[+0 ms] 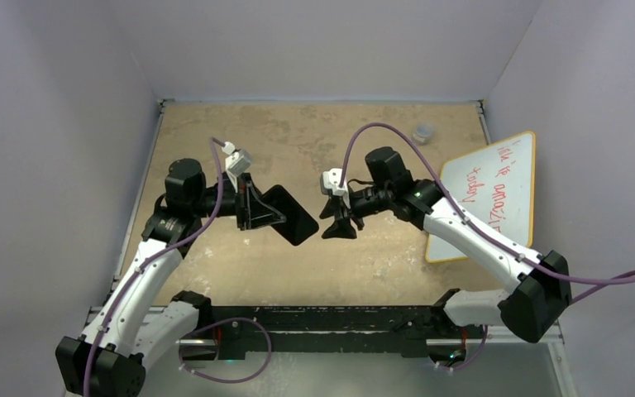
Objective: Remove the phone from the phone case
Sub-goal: Remove the phone case from the phone.
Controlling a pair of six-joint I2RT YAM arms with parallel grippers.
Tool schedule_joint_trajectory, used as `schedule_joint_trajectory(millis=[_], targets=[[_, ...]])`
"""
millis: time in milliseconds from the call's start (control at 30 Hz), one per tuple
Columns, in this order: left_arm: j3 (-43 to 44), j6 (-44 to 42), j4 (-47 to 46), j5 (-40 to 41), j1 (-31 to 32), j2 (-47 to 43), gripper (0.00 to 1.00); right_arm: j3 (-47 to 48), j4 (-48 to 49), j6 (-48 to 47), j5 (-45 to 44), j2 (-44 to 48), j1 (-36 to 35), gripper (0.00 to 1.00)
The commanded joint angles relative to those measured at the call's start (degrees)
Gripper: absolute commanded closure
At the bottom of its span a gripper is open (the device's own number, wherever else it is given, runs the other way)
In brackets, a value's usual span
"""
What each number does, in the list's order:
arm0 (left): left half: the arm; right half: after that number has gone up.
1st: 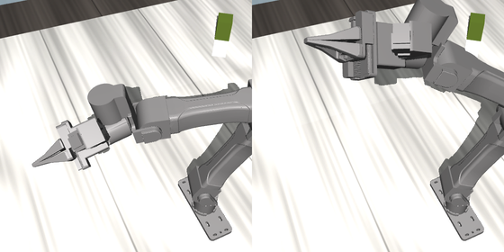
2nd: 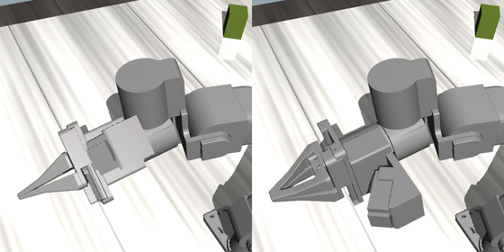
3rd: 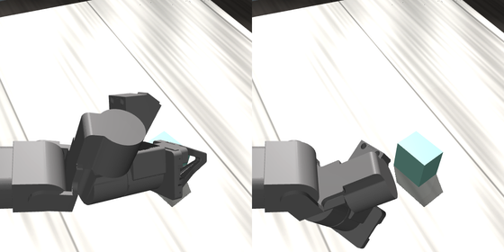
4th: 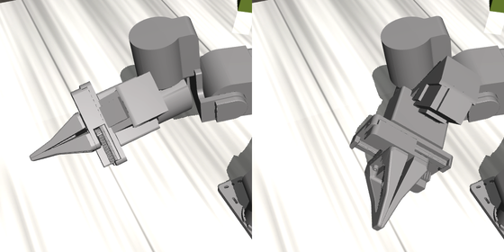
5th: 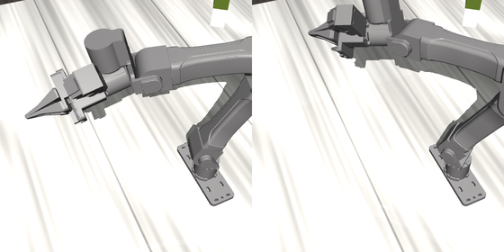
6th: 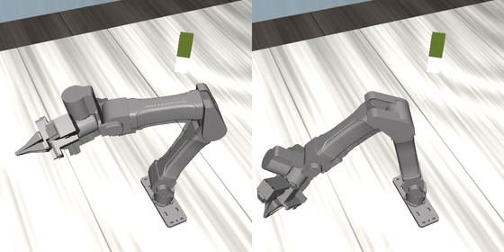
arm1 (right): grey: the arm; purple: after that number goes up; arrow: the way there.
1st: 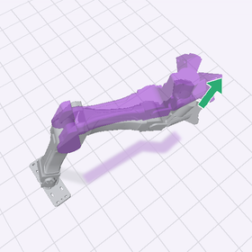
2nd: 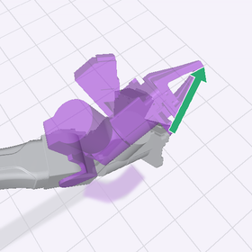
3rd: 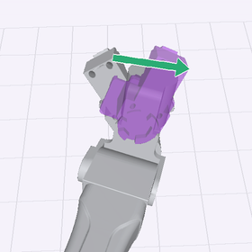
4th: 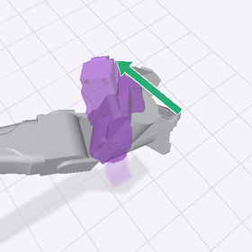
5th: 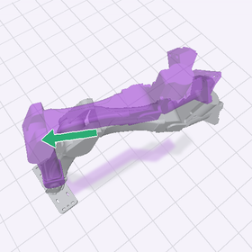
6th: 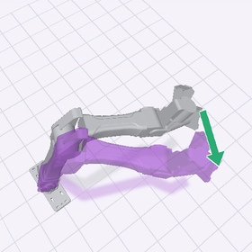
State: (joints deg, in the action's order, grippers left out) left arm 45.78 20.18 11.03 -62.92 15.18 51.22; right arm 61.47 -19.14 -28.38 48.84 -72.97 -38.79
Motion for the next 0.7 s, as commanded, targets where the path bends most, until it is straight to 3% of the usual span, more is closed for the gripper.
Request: schedule_joint_trajectory(millis=[0, 400, 667], targets=[[2.6, -2.66, -2.59, -2.64, 0.55, -1.39, 1.0, 4.36, -5.74, -4.59, 2.61, -1.65, -1.8, 0.48], [2.75, -3.64, -2.55, -3.72, 0.99, -1.97, 1.0, 9.96, -13.48, -10.27, 1.61, -6.14, -5.06, 0.56], [-0.65, 0.69, -7.92, -5.9, 1.72, -2.72, 1.0, 11.8, -16.81, -14.38, 1.22, -7.35, -5.35, 0.83]])
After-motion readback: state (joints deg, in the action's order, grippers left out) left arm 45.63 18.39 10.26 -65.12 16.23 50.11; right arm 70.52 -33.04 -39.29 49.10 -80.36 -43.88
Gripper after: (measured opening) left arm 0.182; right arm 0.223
